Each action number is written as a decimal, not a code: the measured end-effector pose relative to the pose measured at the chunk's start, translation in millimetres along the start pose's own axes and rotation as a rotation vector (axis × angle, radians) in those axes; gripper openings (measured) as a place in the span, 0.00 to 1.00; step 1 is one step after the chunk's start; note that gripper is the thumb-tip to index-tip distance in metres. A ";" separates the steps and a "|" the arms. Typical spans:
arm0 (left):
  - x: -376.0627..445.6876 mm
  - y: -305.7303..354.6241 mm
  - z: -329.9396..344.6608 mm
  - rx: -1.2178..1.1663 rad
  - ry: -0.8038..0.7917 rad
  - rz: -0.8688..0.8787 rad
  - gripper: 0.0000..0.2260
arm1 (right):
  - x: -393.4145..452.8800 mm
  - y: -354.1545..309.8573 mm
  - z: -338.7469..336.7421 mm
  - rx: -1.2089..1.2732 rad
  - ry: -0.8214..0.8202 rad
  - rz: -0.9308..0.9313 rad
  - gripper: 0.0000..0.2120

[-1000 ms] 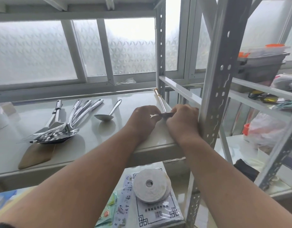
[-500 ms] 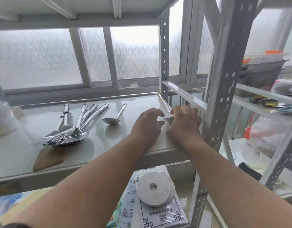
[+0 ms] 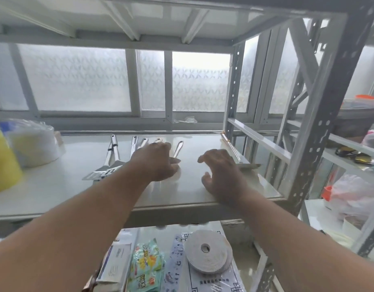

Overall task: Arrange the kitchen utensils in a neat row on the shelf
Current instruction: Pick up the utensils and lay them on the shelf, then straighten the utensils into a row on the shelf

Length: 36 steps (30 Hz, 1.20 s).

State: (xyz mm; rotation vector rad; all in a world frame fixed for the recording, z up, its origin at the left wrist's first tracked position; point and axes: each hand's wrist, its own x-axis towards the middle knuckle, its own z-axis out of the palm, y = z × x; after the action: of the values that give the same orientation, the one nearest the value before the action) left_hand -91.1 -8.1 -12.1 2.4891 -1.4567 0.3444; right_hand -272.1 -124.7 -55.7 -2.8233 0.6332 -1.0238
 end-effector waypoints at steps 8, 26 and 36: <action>18.3 2.1 18.3 -0.129 -0.082 0.019 0.06 | 9.5 -5.5 14.7 0.175 -0.255 0.160 0.12; 88.7 105.6 22.1 -0.172 -0.248 0.331 0.10 | 6.9 2.8 16.2 0.139 -0.205 0.159 0.09; 76.1 18.1 -6.2 -0.285 -0.170 0.234 0.13 | 11.6 3.3 24.3 0.087 -0.268 0.180 0.17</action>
State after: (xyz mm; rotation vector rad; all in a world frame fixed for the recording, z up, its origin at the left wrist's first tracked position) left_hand -71.1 -77.1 19.5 2.1716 -1.7329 -0.0375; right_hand -250.1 -134.2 -68.3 -2.6999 0.7728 -0.6150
